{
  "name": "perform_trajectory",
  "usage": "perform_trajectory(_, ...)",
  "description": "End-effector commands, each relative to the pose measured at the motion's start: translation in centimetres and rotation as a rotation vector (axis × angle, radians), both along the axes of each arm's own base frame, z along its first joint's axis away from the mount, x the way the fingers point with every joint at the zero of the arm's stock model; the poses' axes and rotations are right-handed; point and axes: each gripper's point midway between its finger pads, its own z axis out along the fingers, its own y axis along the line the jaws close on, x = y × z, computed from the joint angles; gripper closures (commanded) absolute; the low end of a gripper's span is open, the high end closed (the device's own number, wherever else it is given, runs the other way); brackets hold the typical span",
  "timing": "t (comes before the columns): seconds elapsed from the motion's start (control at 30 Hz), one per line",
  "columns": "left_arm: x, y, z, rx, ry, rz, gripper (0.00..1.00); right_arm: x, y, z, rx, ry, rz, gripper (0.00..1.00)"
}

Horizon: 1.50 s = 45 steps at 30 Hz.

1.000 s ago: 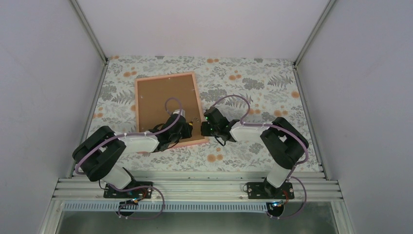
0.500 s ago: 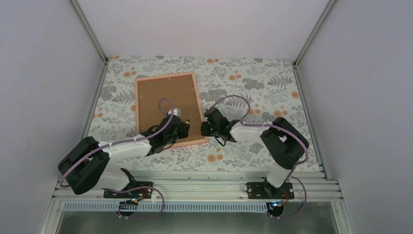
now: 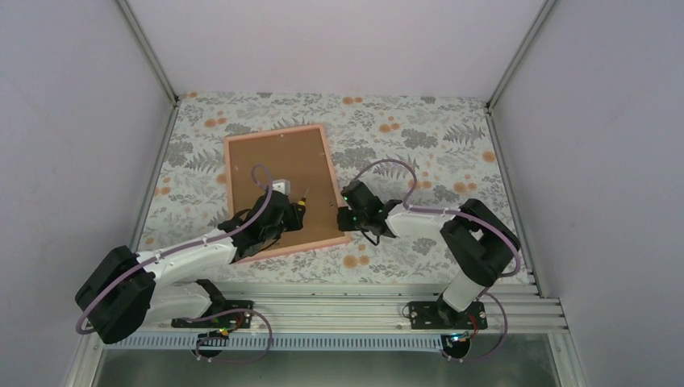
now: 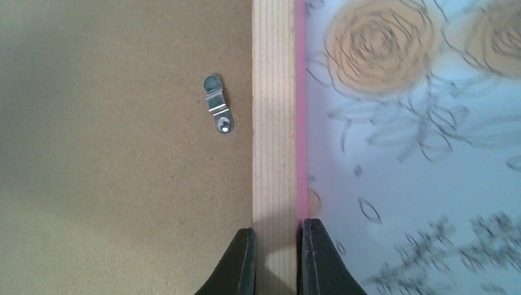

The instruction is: Take the photo out of the frame

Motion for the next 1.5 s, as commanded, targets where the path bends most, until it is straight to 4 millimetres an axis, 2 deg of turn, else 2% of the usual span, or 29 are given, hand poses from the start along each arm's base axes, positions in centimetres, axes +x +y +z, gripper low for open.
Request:
perform_trajectory(0.0, -0.1, 1.4, -0.1, 0.048, -0.008, 0.006, 0.98, -4.4, -3.0, -2.0, -0.114, 0.122, 0.065, 0.94)
perform_trajectory(0.23, -0.1, 2.6, 0.3, 0.058, -0.022, 0.007, 0.98, -5.1, -4.3, -1.7, -0.143, 0.124, 0.072, 0.89)
perform_trajectory(0.37, 0.0, 3.1, 0.7, 0.064, -0.032, 0.007, 0.98, -4.3, -3.5, -0.4, -0.121, 0.094, 0.088, 0.83)
perform_trajectory(0.43, 0.1, 3.5, 0.9, 0.066, -0.038, 0.010, 0.98, -3.5, -3.2, 0.4, -0.123, 0.069, 0.086, 0.76)
perform_trajectory(0.6, 0.5, 4.0, 1.1, 0.069, -0.039, 0.001, 0.98, -0.3, -2.6, 2.4, -0.112, 0.006, 0.068, 0.67)
perform_trajectory(0.77, 0.9, 4.6, 1.0, 0.068, -0.034, -0.001, 0.98, 3.9, -1.7, 4.2, -0.088, -0.063, 0.050, 0.63)
perform_trajectory(0.8, 1.0, 4.8, 1.0, 0.066, -0.032, -0.003, 0.98, 4.7, -1.6, 3.6, -0.098, -0.059, 0.047, 0.62)
perform_trajectory(1.03, 1.7, 5.4, 0.7, 0.062, -0.022, -0.012, 0.98, 10.6, -0.4, 3.8, -0.085, -0.109, 0.007, 0.61)
perform_trajectory(1.2, 2.3, 5.4, 0.5, 0.057, -0.015, -0.025, 0.98, 14.0, 0.4, 3.2, -0.073, -0.121, -0.005, 0.64)
perform_trajectory(1.47, 3.4, 4.5, 0.3, 0.046, -0.005, -0.062, 0.98, 16.2, 1.6, 1.5, -0.074, -0.108, 0.009, 0.68)
